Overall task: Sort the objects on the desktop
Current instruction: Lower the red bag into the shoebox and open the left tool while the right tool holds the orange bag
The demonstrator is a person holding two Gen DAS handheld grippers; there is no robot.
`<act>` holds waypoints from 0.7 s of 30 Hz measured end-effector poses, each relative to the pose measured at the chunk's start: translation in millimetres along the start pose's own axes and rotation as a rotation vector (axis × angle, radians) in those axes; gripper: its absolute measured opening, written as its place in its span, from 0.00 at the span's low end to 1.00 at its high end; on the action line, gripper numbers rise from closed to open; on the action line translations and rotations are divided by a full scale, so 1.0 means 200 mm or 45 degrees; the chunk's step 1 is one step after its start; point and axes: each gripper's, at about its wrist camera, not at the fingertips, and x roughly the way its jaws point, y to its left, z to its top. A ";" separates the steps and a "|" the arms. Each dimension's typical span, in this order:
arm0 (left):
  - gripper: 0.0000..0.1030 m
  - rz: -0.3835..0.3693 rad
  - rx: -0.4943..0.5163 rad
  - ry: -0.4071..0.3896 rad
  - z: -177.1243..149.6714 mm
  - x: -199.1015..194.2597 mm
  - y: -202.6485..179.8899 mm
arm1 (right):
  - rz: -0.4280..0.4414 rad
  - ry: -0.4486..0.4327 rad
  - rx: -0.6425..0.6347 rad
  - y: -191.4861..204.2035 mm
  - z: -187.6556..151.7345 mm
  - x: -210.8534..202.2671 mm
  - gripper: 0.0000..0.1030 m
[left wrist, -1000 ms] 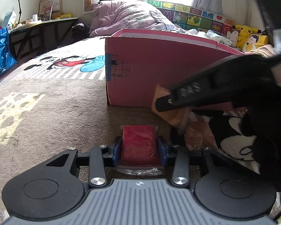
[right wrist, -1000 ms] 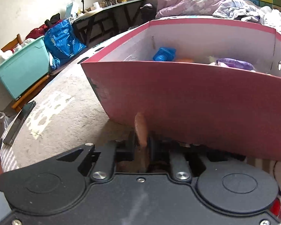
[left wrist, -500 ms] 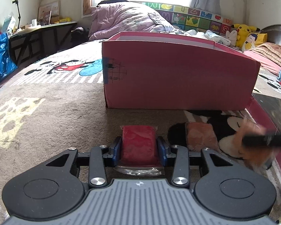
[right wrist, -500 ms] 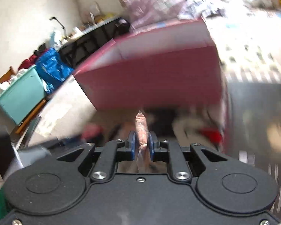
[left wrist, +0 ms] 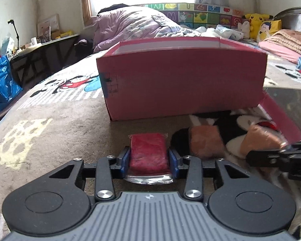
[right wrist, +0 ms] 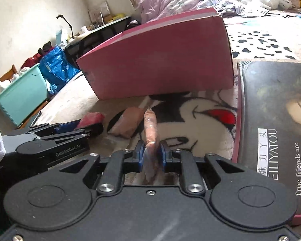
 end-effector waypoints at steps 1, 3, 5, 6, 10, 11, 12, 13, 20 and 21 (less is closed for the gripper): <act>0.37 -0.005 -0.001 -0.005 0.01 -0.02 0.00 | 0.000 -0.003 -0.001 0.00 0.00 0.00 0.15; 0.37 -0.015 -0.002 -0.009 0.04 -0.05 -0.02 | -0.006 -0.023 0.001 -0.01 0.01 0.01 0.15; 0.37 -0.028 -0.009 -0.001 0.06 -0.08 -0.02 | -0.006 -0.029 -0.001 -0.02 0.03 0.01 0.15; 0.37 -0.038 -0.022 0.006 0.07 -0.09 -0.02 | -0.006 -0.037 -0.002 -0.02 0.03 0.01 0.16; 0.37 -0.073 -0.074 0.013 0.15 -0.14 0.00 | -0.008 -0.031 -0.029 -0.03 0.04 0.02 0.16; 0.37 -0.078 -0.081 0.007 0.18 -0.15 0.01 | -0.007 -0.027 -0.034 -0.03 0.04 0.03 0.16; 0.37 -0.083 -0.089 -0.004 0.21 -0.16 0.02 | -0.010 -0.028 -0.041 -0.03 0.04 0.03 0.16; 0.37 -0.088 -0.094 -0.016 0.25 -0.18 0.02 | -0.014 -0.025 -0.048 -0.02 0.04 0.03 0.16; 0.37 -0.074 -0.026 -0.115 0.48 -0.24 0.04 | -0.012 -0.010 -0.058 -0.02 0.04 0.05 0.16; 0.37 -0.071 -0.019 -0.118 0.50 -0.23 0.04 | -0.010 -0.008 -0.058 -0.02 0.05 0.05 0.16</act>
